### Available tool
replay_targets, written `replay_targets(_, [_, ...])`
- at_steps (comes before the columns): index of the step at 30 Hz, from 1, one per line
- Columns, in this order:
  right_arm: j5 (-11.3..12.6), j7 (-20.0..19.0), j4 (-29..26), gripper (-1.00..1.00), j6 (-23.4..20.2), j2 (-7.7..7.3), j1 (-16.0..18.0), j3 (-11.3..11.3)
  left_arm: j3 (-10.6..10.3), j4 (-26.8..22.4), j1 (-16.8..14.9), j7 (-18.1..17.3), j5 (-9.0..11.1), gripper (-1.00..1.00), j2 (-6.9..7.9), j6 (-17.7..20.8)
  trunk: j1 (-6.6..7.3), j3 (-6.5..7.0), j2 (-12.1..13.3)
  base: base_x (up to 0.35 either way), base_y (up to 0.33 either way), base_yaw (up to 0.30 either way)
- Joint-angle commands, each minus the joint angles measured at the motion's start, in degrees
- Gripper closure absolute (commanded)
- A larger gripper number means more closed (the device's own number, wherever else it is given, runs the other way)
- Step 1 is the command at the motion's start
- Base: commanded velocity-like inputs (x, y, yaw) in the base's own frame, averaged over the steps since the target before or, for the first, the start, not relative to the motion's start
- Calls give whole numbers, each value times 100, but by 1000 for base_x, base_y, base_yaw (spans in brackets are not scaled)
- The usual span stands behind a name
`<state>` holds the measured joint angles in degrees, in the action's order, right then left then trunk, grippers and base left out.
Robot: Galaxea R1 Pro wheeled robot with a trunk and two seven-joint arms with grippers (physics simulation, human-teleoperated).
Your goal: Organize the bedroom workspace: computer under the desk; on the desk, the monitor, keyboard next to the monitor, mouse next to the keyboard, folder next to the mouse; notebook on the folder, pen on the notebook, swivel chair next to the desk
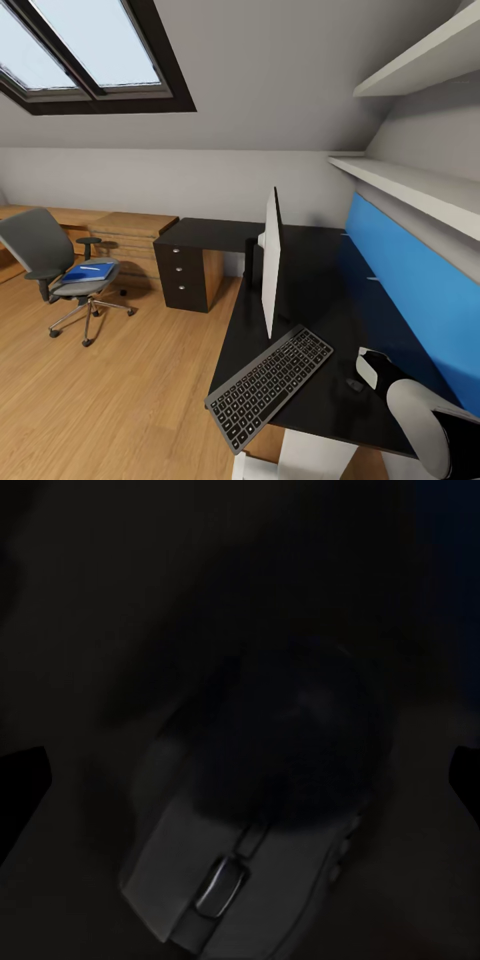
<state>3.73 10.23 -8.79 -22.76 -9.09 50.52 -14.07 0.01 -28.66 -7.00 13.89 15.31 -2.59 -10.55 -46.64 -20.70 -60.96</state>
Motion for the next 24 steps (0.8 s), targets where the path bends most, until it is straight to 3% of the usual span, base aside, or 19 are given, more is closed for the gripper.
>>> replay_targets(1, [40,26,-10,-100,-12,1,2,3,-1,1,-3,8,32,-100,-2,-20,-23,-25,-46,0,0,0])
replay_targets(12, [40,33,-9,-100,425,-1,2,3,-1,1,-3,8,30,-100,-5,-26,-264,-223,-487,0,0,0])
replay_targets(24, [40,58,-5,-100,497,-5,2,1,-1,2,-3,8,33,-100,-5,-26,-264,-223,-487,0,0,0])
